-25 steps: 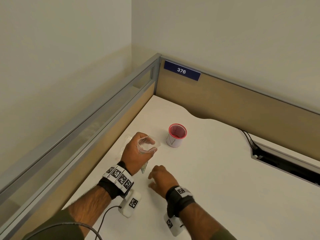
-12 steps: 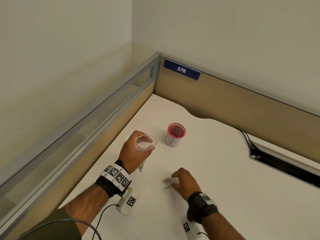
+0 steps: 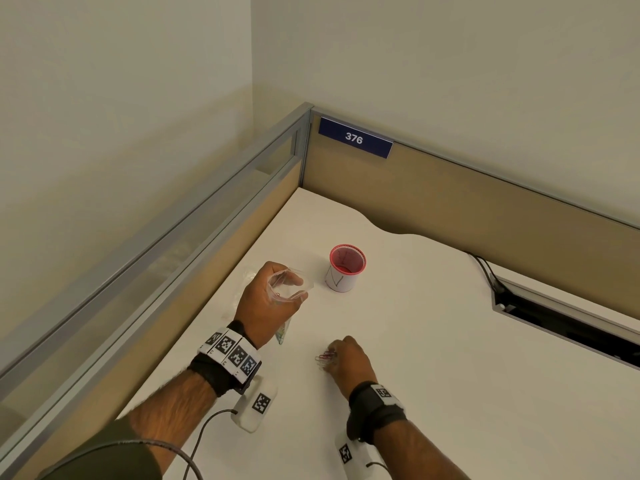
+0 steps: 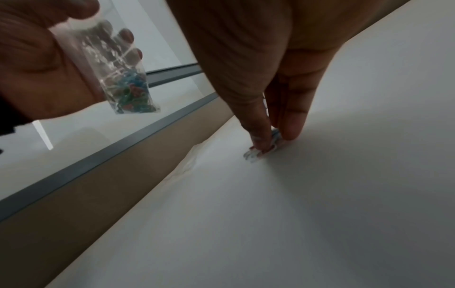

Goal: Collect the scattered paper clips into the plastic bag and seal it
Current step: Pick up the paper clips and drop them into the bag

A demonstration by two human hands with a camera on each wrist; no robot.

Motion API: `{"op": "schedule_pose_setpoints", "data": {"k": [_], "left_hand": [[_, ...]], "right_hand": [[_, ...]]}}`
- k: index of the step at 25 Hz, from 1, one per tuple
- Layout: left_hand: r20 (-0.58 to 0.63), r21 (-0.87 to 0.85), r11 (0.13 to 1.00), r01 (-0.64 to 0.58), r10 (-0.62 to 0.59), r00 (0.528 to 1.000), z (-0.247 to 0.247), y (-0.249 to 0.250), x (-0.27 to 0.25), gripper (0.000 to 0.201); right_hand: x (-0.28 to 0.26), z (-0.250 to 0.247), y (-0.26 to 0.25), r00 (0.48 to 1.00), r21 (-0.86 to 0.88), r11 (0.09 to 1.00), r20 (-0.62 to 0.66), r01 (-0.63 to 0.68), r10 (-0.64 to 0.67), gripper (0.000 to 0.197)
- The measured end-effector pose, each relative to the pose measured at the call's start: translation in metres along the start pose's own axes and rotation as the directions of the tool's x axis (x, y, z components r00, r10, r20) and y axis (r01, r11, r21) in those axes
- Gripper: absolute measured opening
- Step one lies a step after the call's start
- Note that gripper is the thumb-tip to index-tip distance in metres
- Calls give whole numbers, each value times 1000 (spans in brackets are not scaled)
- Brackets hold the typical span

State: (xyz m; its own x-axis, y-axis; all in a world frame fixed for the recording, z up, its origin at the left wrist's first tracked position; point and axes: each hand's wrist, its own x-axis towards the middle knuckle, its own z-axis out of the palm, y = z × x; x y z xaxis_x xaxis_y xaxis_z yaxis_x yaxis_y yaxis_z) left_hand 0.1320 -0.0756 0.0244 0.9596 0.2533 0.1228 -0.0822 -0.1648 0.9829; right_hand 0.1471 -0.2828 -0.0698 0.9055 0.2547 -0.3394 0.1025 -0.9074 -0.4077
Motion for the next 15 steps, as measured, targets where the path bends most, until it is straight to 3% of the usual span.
{"op": "schedule_pose_setpoints", "data": {"k": [3,7,10,15], "left_hand": [[-21,29,1000,0,1,1000,-6,1,1,32],[-30,32,999,16,-15,999,-6,-1,0,32],[-29,37,999,17,-16,999,-2,1,-2,32],[-19,43,999,9,-8,1000,-2,0,-2,33]], "right_hand": [[9,-17,5,998,4,998,-2,66,-66,36],[9,-23,6,949,-162,947,202,278,-244,60],[5,-12,6,920,-250,891,206,378,-333,44],[5,-4,5,924,-307,871,145,383,-355,21]]}}
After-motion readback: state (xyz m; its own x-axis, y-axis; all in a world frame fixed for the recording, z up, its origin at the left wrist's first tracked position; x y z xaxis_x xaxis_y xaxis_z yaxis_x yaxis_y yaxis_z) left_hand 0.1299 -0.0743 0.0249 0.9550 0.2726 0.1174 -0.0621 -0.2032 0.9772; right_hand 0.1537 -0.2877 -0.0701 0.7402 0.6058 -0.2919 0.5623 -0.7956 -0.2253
